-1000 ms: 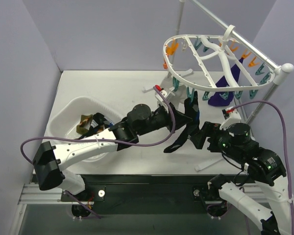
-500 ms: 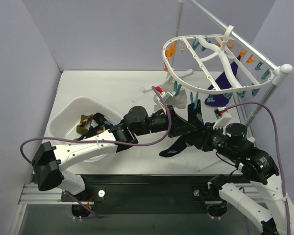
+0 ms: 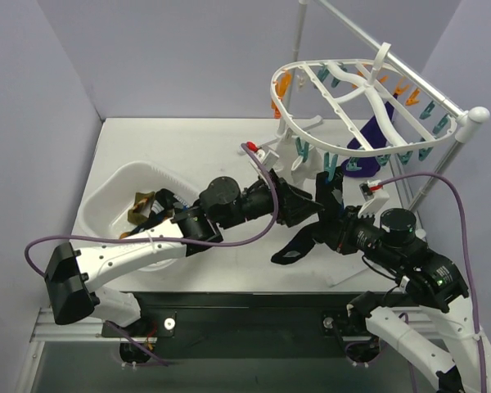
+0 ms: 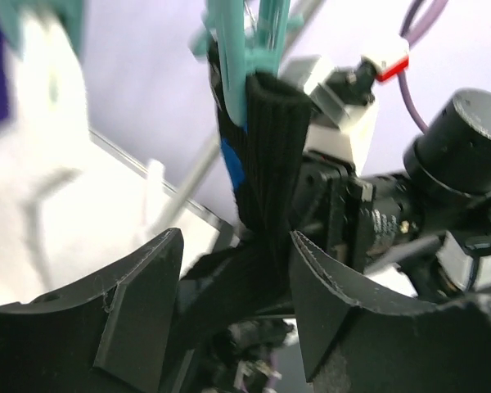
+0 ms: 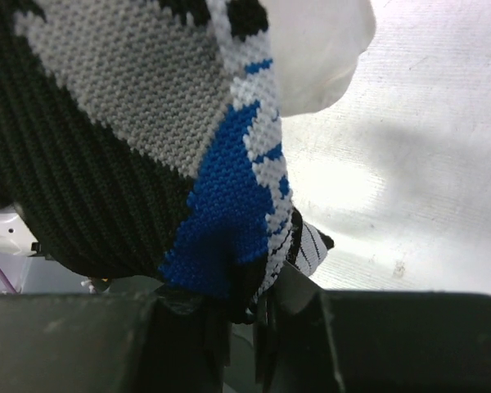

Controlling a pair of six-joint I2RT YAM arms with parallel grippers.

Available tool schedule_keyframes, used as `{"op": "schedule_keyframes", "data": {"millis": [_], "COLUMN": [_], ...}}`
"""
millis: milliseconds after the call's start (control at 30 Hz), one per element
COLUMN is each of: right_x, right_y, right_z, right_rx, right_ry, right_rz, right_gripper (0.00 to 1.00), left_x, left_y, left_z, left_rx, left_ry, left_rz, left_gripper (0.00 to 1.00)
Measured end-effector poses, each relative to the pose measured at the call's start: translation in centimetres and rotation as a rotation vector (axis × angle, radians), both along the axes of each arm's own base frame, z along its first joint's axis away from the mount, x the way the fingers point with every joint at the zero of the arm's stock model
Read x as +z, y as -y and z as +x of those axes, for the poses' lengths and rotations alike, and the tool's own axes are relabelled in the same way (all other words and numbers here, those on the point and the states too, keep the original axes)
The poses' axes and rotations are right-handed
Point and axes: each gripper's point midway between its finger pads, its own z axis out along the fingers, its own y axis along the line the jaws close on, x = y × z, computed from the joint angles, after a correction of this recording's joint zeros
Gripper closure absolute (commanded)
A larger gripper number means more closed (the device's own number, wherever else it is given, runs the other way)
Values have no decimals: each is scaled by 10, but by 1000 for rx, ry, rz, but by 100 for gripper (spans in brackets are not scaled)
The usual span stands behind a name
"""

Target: Remove the socks clipped to the hanger

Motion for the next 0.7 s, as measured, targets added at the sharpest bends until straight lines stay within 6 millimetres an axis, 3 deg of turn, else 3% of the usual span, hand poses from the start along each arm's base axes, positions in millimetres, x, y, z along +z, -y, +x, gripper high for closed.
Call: {"op": "schedule_keyframes", "data": {"millis": [167,367,700], "right_x": [1,1,1], "right_y": [0,0,-1], "right_z": [-1,-1,-2], "right_rx": [0,1,9], "right_ry": [3,3,0], "right_rz": [2,2,5], "right_gripper": [100,100,100], "left_x": [24,54,84], "left_y": [-18,-24,2], "left_z": [14,23,15], "left_rx": [117,204,308], "left_ry": [90,158,289], "left_rz": [-24,-61,-51], "left_gripper": [37,36,32]}}
